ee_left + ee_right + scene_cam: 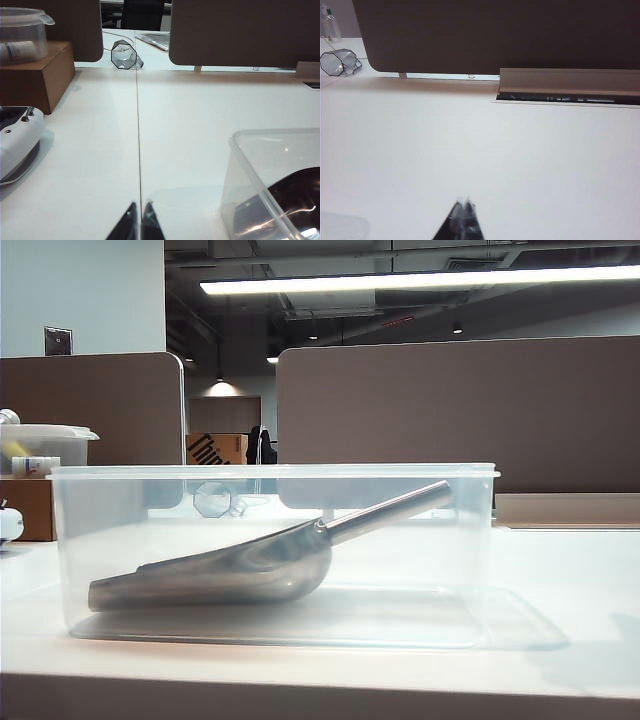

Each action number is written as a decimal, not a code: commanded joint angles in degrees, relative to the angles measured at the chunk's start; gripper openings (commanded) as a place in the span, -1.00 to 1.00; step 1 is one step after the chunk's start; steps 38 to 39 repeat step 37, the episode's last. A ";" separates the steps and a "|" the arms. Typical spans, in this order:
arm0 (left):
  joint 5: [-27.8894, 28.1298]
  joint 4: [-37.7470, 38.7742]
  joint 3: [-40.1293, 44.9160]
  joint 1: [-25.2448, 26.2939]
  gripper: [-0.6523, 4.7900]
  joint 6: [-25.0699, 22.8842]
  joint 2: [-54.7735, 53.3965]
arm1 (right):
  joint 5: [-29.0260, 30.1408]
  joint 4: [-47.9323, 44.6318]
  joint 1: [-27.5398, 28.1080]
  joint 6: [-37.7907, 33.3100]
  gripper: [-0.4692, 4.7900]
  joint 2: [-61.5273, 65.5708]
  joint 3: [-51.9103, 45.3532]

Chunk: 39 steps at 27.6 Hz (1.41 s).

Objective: Pick up the metal ice scoop from the table and place it inside the transparent plastic box.

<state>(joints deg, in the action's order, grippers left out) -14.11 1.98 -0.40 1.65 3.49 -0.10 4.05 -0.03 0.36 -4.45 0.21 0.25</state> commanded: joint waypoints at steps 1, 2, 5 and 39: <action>-0.11 -0.74 0.02 0.07 -0.68 -0.02 -0.04 | -0.31 -0.59 0.02 0.15 -0.82 0.00 0.09; 0.00 -0.74 0.02 0.07 -0.68 -0.02 -0.04 | -0.31 -0.59 0.02 0.15 -0.82 0.00 0.09; 4.20 -0.74 0.02 0.07 -0.68 -0.02 -0.04 | -0.31 -0.59 0.02 0.15 -0.82 0.00 0.09; 11.69 -0.74 0.02 0.07 -0.68 -0.02 -0.04 | -0.31 -0.59 0.02 0.13 -0.82 0.00 0.09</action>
